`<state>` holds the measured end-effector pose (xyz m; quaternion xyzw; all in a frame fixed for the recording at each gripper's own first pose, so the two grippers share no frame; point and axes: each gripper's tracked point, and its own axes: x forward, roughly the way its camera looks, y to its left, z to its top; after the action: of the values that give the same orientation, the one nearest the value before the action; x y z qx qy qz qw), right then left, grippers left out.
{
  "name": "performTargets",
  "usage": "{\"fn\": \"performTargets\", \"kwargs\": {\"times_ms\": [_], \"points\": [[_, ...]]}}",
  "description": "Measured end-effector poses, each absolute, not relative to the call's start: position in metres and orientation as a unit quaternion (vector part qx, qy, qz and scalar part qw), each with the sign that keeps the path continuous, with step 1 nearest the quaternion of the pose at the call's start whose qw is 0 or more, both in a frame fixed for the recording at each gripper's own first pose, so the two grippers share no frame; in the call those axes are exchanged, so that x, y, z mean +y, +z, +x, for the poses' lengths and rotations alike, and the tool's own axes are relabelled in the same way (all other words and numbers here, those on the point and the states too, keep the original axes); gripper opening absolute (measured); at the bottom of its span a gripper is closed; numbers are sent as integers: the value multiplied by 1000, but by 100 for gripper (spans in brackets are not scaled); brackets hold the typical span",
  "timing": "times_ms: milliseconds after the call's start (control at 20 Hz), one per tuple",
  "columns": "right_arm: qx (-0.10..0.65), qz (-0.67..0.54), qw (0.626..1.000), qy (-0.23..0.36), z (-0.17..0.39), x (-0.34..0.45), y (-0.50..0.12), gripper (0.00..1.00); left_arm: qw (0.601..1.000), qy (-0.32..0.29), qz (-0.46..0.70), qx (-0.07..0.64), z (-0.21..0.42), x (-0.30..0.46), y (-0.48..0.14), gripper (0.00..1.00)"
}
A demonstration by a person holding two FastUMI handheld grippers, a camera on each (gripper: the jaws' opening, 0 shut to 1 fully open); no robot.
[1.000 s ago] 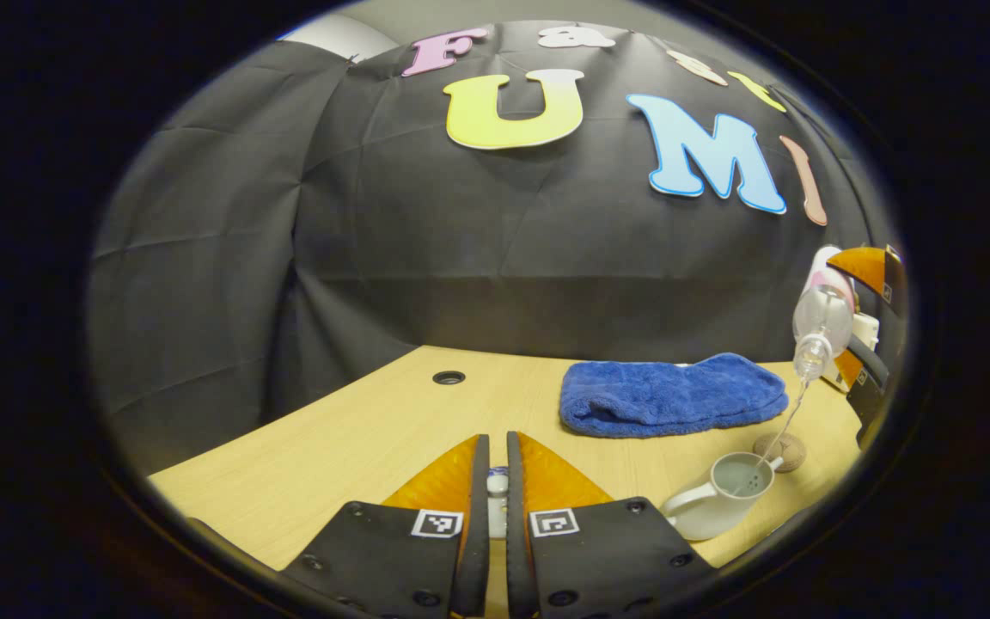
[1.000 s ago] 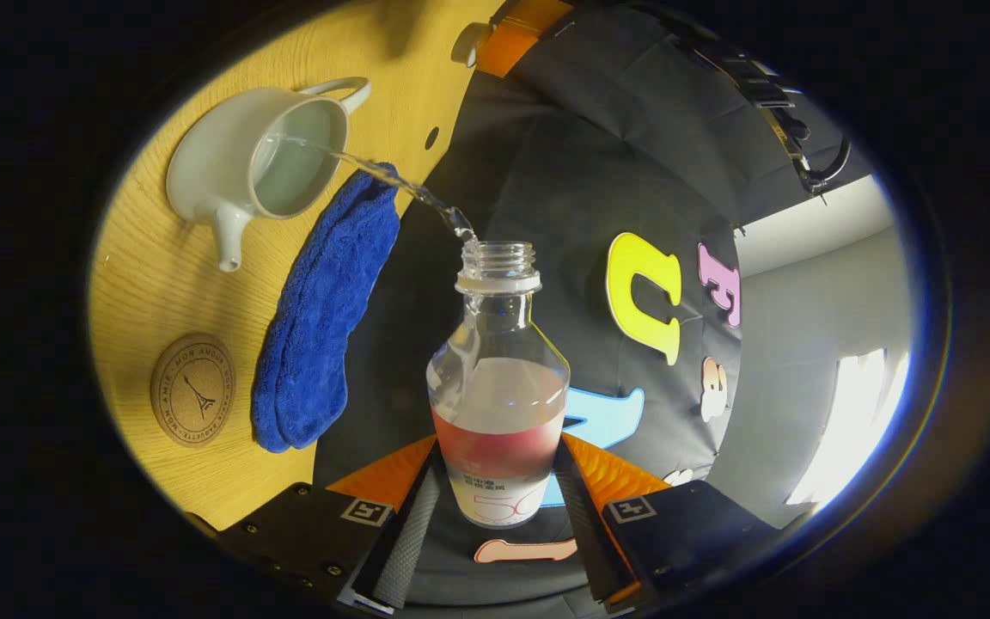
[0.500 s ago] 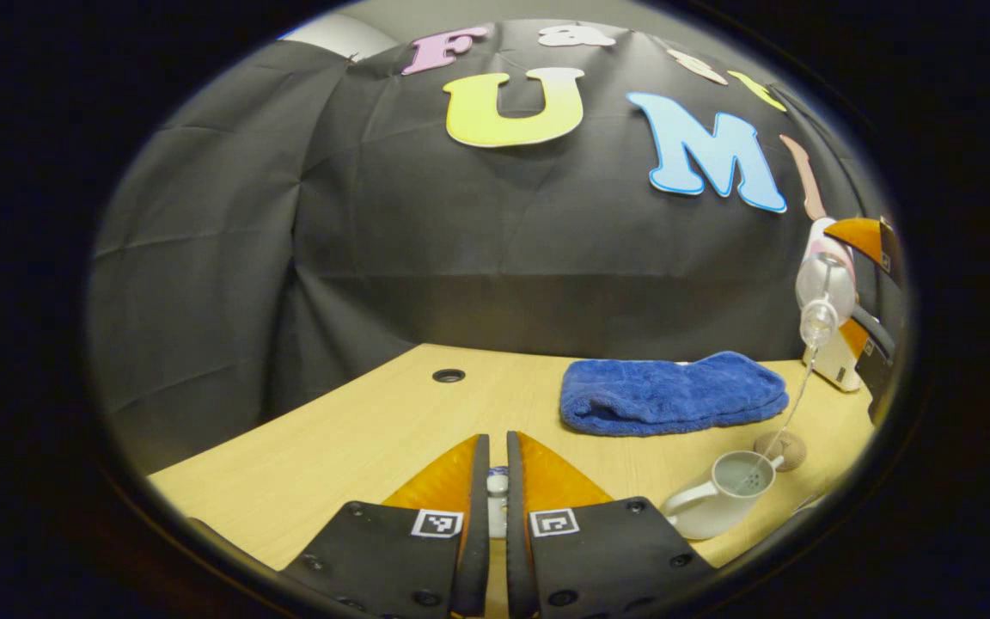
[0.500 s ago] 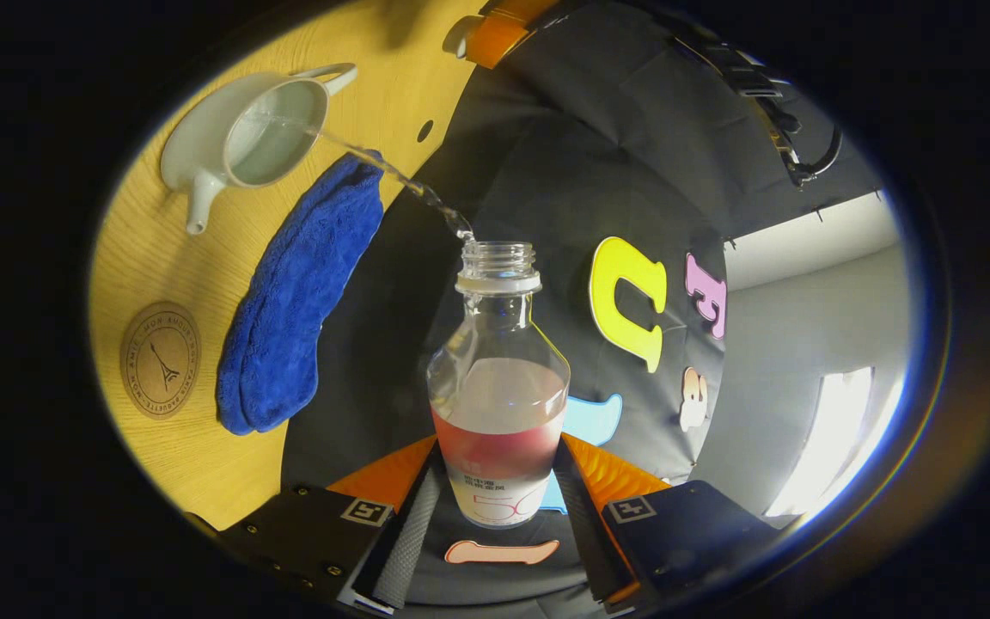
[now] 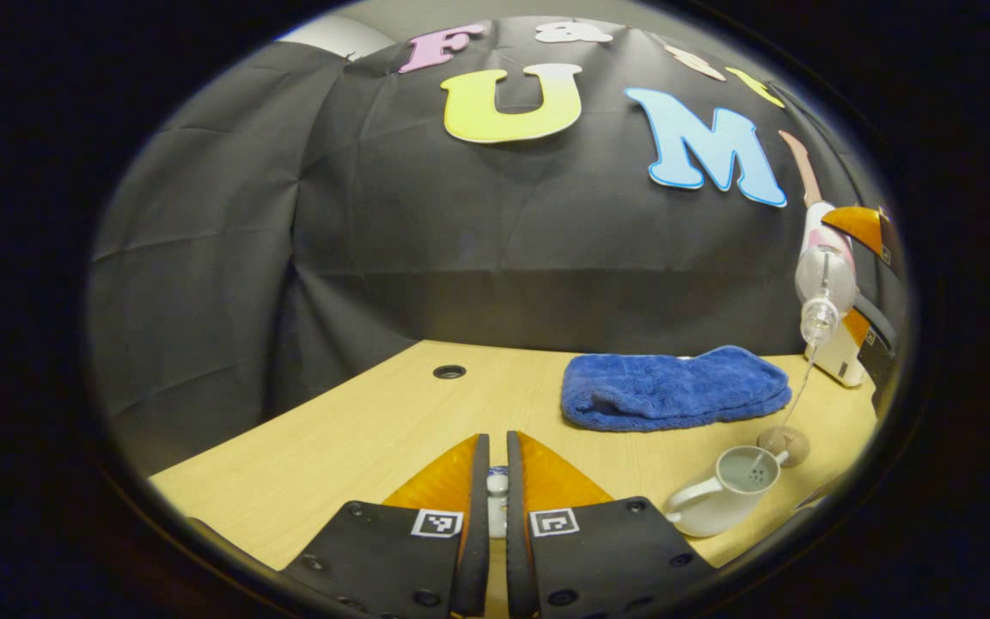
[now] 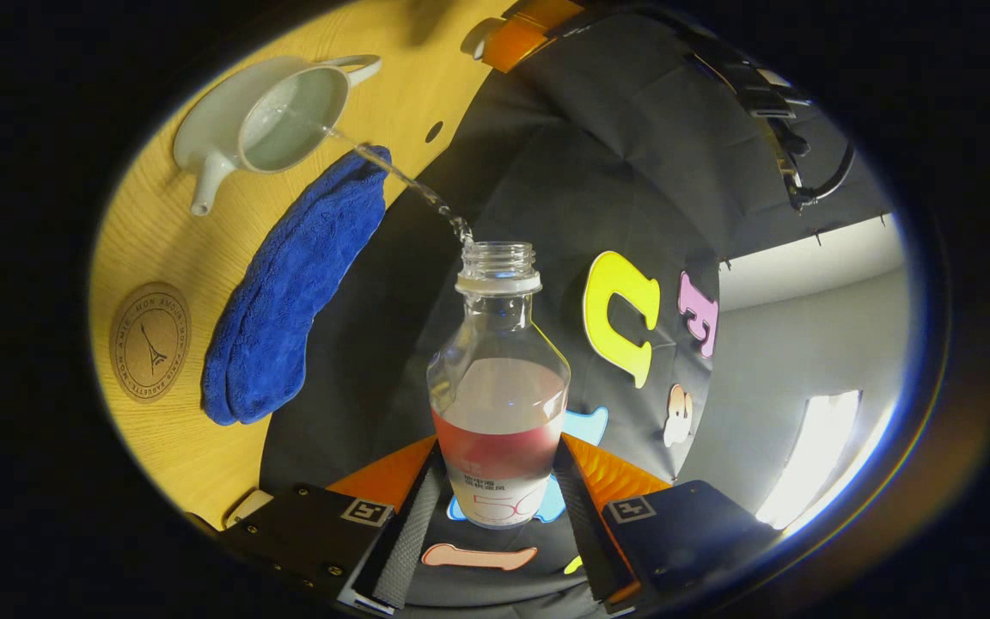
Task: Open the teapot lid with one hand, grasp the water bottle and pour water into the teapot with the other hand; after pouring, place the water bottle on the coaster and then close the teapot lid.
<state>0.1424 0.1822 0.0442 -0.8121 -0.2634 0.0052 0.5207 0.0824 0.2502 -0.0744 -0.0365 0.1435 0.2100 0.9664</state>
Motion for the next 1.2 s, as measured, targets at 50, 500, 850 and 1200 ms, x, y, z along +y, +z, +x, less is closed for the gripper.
{"fn": "performTargets", "kwargs": {"times_ms": [50, 500, 850, 1200], "points": [[-266, -814, 516, 5, 142, 183, 44, 75, 966, 210, -36, 144, 83, 250, -75, 15], [-290, -829, 478, 7, 138, 194, 35, 76, 966, 211, -36, 148, 82, 249, -75, 15], [-286, -838, 465, 14, 137, 195, 20, 75, 965, 214, -34, 148, 83, 249, -74, 15], [-257, -822, 507, 37, 140, 187, 8, 76, 965, 215, -34, 148, 82, 249, -74, 15]]}}
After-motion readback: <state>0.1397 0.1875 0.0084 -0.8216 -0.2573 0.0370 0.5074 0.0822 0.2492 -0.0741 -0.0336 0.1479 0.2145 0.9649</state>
